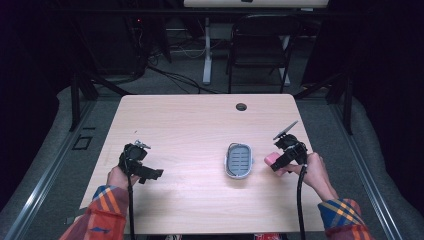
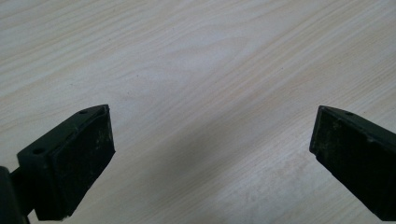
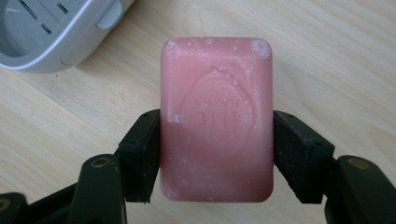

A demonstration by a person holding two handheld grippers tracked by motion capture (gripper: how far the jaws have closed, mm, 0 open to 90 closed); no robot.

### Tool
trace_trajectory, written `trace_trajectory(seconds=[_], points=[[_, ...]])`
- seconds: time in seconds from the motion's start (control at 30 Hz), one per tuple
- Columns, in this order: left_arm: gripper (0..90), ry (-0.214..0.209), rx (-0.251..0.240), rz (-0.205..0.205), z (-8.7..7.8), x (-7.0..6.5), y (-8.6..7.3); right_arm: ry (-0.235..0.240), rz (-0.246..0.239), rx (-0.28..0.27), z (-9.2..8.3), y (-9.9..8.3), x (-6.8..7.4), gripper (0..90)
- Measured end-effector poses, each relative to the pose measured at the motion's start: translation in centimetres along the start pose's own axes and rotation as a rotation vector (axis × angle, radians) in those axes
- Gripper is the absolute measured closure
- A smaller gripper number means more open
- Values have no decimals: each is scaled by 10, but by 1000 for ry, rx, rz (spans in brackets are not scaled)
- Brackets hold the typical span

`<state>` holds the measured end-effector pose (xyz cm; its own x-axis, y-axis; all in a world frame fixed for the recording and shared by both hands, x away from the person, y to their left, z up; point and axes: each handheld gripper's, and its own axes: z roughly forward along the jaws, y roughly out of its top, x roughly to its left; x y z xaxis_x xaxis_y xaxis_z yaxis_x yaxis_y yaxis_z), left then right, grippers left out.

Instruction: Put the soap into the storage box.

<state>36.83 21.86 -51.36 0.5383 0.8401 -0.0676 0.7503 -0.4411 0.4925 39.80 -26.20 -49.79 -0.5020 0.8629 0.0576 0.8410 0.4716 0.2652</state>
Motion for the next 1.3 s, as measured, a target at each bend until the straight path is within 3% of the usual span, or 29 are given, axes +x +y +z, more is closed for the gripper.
trace_trajectory(seconds=[1.3], points=[[0, -5, 2, 8, 1, 0, 1, -29, -70, 12, -26, 35, 14, 371]])
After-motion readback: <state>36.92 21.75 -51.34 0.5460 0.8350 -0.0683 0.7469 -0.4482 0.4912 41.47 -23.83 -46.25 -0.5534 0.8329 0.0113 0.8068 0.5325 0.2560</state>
